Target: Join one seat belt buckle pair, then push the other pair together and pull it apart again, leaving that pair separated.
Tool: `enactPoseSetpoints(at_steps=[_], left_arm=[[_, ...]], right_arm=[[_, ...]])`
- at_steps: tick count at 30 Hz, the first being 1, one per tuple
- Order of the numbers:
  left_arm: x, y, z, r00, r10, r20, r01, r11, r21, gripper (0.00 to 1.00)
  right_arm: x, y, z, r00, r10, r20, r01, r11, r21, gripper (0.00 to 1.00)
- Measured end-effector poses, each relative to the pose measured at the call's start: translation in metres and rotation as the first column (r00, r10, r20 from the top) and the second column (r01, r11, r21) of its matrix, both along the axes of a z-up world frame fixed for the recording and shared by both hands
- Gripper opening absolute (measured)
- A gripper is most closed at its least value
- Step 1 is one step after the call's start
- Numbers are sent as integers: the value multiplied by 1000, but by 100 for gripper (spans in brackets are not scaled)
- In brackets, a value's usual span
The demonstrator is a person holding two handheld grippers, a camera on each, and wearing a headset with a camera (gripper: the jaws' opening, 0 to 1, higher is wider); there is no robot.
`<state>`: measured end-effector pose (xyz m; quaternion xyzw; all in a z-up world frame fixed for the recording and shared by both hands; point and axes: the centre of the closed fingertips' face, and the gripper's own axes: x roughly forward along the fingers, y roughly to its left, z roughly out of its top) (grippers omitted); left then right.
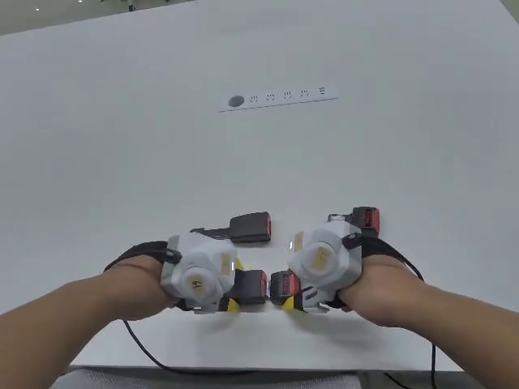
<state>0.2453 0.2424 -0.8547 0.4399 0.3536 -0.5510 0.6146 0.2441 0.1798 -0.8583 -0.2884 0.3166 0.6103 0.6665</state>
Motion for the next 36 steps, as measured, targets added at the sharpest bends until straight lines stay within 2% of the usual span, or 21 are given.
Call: enactPoseSetpoints(at_steps=[4, 8, 10, 11, 13, 15, 17, 22, 24, 26, 29, 31, 32, 34, 36], left_arm=[[3, -2, 19, 1000, 23, 2, -23, 999, -43, 34], [7, 2, 34, 1000, 30, -1, -30, 998, -56, 32], [15, 3, 40, 999, 41, 18, -39, 997, -66, 31], [24, 5, 42, 998, 58, 34, -55, 996, -74, 31], [37, 7, 45, 996, 83, 45, -79, 993, -84, 32], [52, 10, 43, 993, 108, 53, -104, 991, -82, 32], [62, 11, 41, 991, 118, 63, -114, 991, -74, 34], [91, 11, 38, 984, 156, 91, -150, 986, -70, 41], [99, 11, 35, 982, 163, 92, -158, 986, -57, 46], [103, 7, 33, 983, 157, 93, -154, 987, -47, 49], [109, 5, 25, 985, 154, 80, -153, 988, -27, 50], [109, 2, 21, 987, 150, 63, -149, 989, -20, 49], [111, 3, 17, 987, 147, 62, -147, 989, -4, 48], [112, 2, 13, 988, 145, 55, -146, 989, 4, 48], [111, 1, 10, 989, 141, 48, -142, 990, 11, 47]], right_arm=[[1, -4, 8, 1000, -2, 4, 2, 1000, 5, 34], [1, -10, 28, 1000, -9, -5, 10, 999, 48, 30], [6, -17, 37, 1000, -16, 12, 15, 998, 62, 30], [11, -23, 41, 1000, -22, 21, 20, 998, 66, 30], [23, -32, 43, 999, -38, 38, 35, 997, 66, 30], [37, -44, 42, 997, -62, 40, 59, 996, 61, 30], [54, -57, 40, 994, -87, 62, 85, 996, 41, 31], [91, -87, 44, 984, -149, 97, 146, 988, 41, 33], [105, -103, 43, 978, -172, 118, 170, 985, 28, 34], [115, -116, 41, 973, -196, 119, 194, 981, 30, 35], [121, -128, 36, 971, -213, 110, 212, 977, 25, 37], [120, -131, 29, 973, -210, 96, 210, 978, 11, 38], [119, -132, 25, 974, -207, 92, 208, 978, -3, 38], [116, -133, 18, 979, -195, 65, 196, 980, -13, 38], [115, -135, 13, 981, -186, 60, 188, 982, -27, 37]])
